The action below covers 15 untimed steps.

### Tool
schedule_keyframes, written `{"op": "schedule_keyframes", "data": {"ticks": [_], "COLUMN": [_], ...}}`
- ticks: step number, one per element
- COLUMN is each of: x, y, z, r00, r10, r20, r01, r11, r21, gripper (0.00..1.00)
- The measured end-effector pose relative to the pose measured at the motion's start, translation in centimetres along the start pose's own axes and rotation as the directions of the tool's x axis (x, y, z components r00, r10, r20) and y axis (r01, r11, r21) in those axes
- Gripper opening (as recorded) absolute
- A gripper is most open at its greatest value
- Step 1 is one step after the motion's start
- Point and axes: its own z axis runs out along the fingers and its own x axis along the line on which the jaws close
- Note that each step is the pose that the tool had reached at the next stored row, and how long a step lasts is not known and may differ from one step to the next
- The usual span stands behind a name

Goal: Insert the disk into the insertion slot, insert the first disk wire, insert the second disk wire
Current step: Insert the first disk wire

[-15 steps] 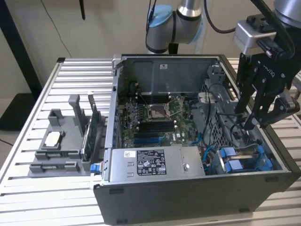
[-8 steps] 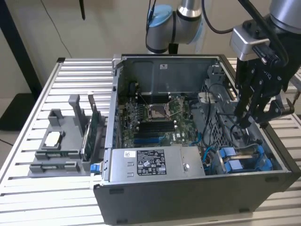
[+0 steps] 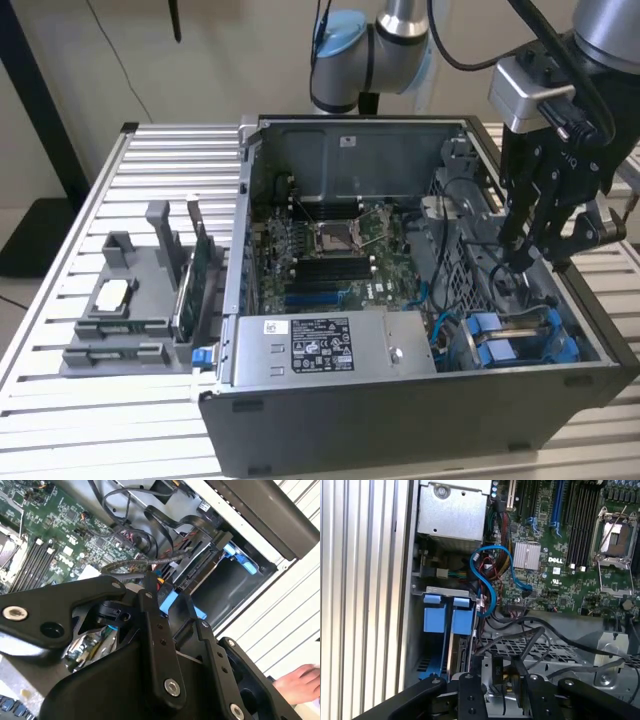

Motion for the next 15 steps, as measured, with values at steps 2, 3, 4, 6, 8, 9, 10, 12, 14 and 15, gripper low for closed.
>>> {"op": "schedule_keyframes", "data": {"ticks": [2, 3, 4, 6, 8, 9, 10, 12, 14, 15], "x": [0.00, 0.00, 0.00, 0.00, 0.00, 0.00, 0.00, 0.00, 0.00, 0.00], "y": [0.00, 0.00, 0.00, 0.00, 0.00, 0.00, 0.01, 0.01, 0.03, 0.03], "z": [0.00, -0.01, 0.00, 0.00, 0.00, 0.00, 0.00, 0.00, 0.00, 0.00], "r00": [1.0000, 1.0000, 1.0000, 1.0000, 1.0000, 1.0000, 1.0000, 1.0000, 1.0000, 1.0000], "r10": [0.000, 0.000, 0.000, 0.000, 0.000, 0.000, 0.000, 0.000, 0.000, 0.000], "r20": [0.0003, 0.0007, 0.0014, 0.0026, 0.0035, 0.0040, 0.0043, 0.0044, 0.0045, 0.0045], "r01": [0.000, 0.000, 0.000, 0.000, 0.000, 0.000, 0.000, 0.000, 0.000, 0.000], "r11": [1.0000, 1.0000, 1.0000, 1.0000, 1.0000, 1.0000, 1.0000, 1.0000, 1.0000, 1.0000], "r21": [0.0001, 0.0001, 0.0002, 0.0003, 0.0004, 0.0005, 0.0005, 0.0005, 0.0005, 0.0005], "gripper": [0.35, 0.35, 0.27, 0.27, 0.27, 0.27, 0.27, 0.25, 0.19, 0.19]}}
